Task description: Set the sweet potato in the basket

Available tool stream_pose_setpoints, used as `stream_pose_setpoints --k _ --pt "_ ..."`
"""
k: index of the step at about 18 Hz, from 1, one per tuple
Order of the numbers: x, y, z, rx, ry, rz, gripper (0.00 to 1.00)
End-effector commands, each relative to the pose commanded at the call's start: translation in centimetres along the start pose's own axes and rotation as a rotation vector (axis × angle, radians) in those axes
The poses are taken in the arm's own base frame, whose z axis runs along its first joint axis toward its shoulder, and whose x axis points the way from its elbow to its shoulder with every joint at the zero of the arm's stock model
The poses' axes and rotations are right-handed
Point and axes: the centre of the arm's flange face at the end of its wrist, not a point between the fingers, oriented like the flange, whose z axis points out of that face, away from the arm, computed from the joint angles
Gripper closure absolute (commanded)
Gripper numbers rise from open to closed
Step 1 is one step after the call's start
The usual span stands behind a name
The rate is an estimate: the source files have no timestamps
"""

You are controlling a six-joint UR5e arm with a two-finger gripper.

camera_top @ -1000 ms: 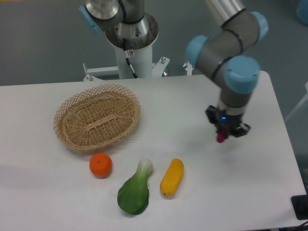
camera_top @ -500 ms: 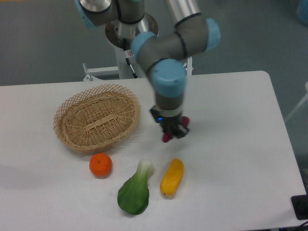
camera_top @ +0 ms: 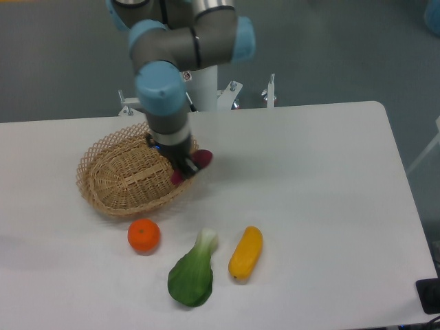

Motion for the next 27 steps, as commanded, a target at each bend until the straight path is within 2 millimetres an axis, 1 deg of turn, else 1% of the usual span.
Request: stream_pose_setpoints --k 3,5,7,8,9,10,14,16,20,22,23,26,27 --pt "0.9 -0.2 1.0 -0.007 0.017 -0.002 0.81" --pt "2.0 -0.5 1.7 -0.015 0.025 0.006 0.80" --pt "2.4 -0.3 2.0 -0.021 0.033 0.008 0.76" --pt "2.5 -0.2 2.0 -0.021 0.033 0.008 0.69" --pt "2.6 -0.3 2.0 -0.019 0.034 0.009 0.57" --pt "2.6 -0.3 2.0 -0.021 0.033 0.009 0.47" --pt "2.5 -0.3 2.0 -0.020 0.029 0.009 0.22" --pt "2.4 -0.3 1.7 -0.020 0.020 0.007 0.02" --pt "1.8 -0.3 0.4 -0.009 -0.009 0.001 0.00" --pt "1.2 0.1 0.0 -0.006 -0.016 -0.006 0.00" --pt "0.3 1.0 -0.2 -0.006 -0.019 -0.031 0.00" --pt "-3.4 4.3 -1.5 0.006 -0.041 -0.091 0.00" --pt "-4.9 5.7 -2.2 0.009 -0.054 -0.099 0.00"
